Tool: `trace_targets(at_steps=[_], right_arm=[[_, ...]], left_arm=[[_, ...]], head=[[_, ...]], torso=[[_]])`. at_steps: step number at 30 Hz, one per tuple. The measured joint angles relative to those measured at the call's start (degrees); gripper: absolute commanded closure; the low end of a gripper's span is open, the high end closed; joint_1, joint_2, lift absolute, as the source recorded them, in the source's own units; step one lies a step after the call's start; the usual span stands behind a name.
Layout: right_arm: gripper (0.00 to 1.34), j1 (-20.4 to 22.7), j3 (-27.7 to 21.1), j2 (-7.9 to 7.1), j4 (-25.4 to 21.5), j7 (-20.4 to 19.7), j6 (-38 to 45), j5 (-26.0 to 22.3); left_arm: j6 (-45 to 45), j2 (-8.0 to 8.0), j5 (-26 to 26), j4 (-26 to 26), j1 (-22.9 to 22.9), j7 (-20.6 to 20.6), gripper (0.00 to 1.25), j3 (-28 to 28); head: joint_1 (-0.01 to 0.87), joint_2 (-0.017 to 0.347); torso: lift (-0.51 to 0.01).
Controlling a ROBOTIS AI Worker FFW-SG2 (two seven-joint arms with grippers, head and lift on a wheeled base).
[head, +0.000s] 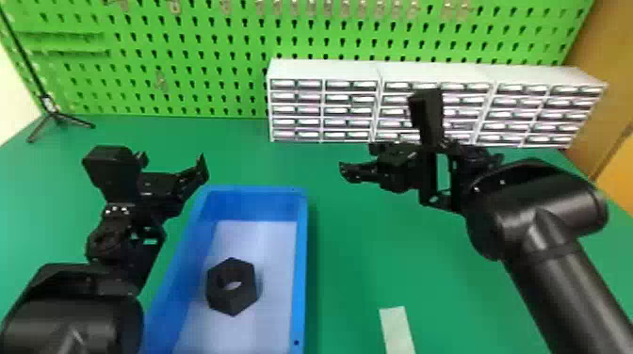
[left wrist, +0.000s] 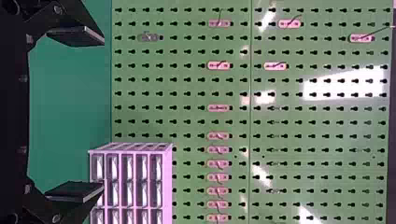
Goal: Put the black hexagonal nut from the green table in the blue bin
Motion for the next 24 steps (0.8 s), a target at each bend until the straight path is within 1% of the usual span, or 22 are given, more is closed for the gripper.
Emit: trace_targets(at_steps=[5, 9, 13, 15, 19, 24], right_arm=[[0.35, 1.6, -3.4, 1.73, 1.0, -2.3, -1.6, 0.0], [0.35, 3.2, -6.0, 2.88, 1.4, -5.2, -3.3, 0.1], [0.35, 4.8, -7.7, 3.54, 1.4, -9.0, -5.7, -0.8], [0.35, 5.6, -8.2, 3.74, 1.4, -10.2, -6.8, -1.3], [0.35, 6.7, -8.4, 4.11, 1.4, -12.6, -8.6, -1.6], [0.35, 8.6, -8.3, 5.04, 1.4, -17.1, -12.6, -2.5]], left_arm=[[0.1, -0.02, 0.3, 0.0, 0.0, 0.1, 0.18, -0.2], [0.3, -0.04, 0.4, -0.1, 0.0, 0.1, 0.18, -0.4], [0.4, -0.05, 0.5, -0.1, 0.0, 0.2, 0.18, -0.5], [0.4, -0.05, 0.5, -0.2, 0.0, 0.2, 0.18, -0.5], [0.4, -0.05, 0.5, -0.2, 0.0, 0.2, 0.18, -0.5], [0.4, -0.05, 0.4, -0.3, 0.0, 0.2, 0.18, -0.5]], head=[[0.683, 0.028], [0.683, 0.028], [0.683, 0.028], [0.683, 0.028], [0.683, 0.028], [0.683, 0.028]], torso=[[-0.096], [-0.096], [-0.096], [-0.096], [-0.096], [-0.096]])
